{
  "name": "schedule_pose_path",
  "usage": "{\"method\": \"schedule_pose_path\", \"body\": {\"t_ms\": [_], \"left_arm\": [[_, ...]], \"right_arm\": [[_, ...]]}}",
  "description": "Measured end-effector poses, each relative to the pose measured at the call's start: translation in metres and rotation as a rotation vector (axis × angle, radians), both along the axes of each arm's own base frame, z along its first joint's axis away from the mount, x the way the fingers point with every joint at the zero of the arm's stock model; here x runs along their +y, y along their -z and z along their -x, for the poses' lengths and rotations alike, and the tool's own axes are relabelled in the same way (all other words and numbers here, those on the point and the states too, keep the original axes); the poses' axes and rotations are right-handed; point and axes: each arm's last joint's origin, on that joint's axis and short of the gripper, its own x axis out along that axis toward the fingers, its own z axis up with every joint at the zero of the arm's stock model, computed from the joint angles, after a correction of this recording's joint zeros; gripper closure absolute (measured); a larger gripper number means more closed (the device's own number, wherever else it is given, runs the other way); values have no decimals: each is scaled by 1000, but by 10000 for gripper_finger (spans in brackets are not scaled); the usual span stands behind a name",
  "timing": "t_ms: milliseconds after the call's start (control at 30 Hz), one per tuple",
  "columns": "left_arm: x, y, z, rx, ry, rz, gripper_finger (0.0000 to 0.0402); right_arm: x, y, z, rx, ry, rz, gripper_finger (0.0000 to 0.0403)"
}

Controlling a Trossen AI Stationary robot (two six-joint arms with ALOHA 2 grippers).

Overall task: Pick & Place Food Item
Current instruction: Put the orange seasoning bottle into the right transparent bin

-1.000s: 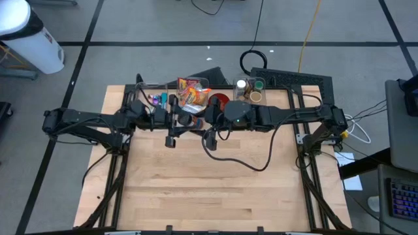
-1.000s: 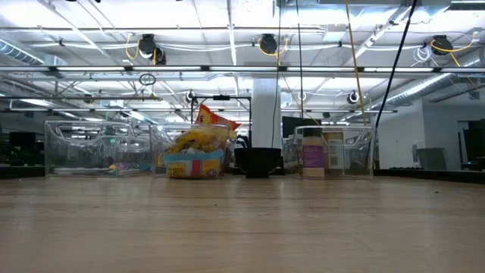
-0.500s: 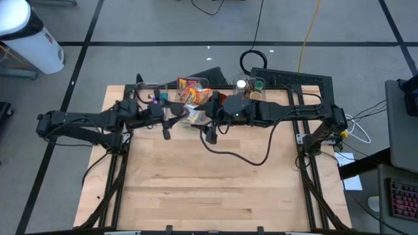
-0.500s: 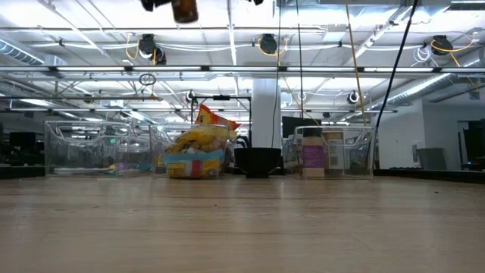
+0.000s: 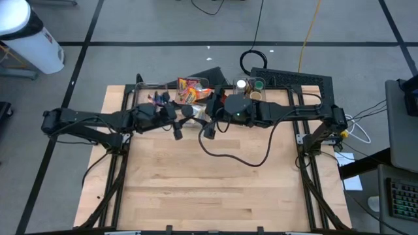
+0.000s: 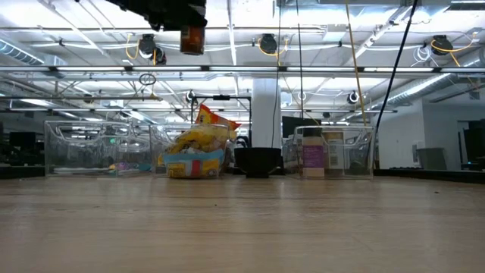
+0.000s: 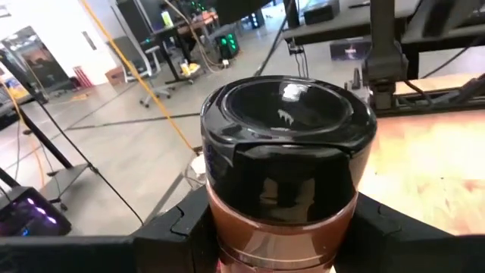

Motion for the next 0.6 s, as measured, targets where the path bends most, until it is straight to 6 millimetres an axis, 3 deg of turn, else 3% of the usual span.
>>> {"method": "schedule_pose_path", "body": {"t_ms": [367, 600], "left_arm": [[0, -17, -25, 55, 6, 7, 210], [-2, -16, -29, 71, 40, 8, 210]], "right_arm": [[-3, 8, -7, 16, -11, -12, 119], [-3, 10, -8, 25, -12, -11, 125]]}}
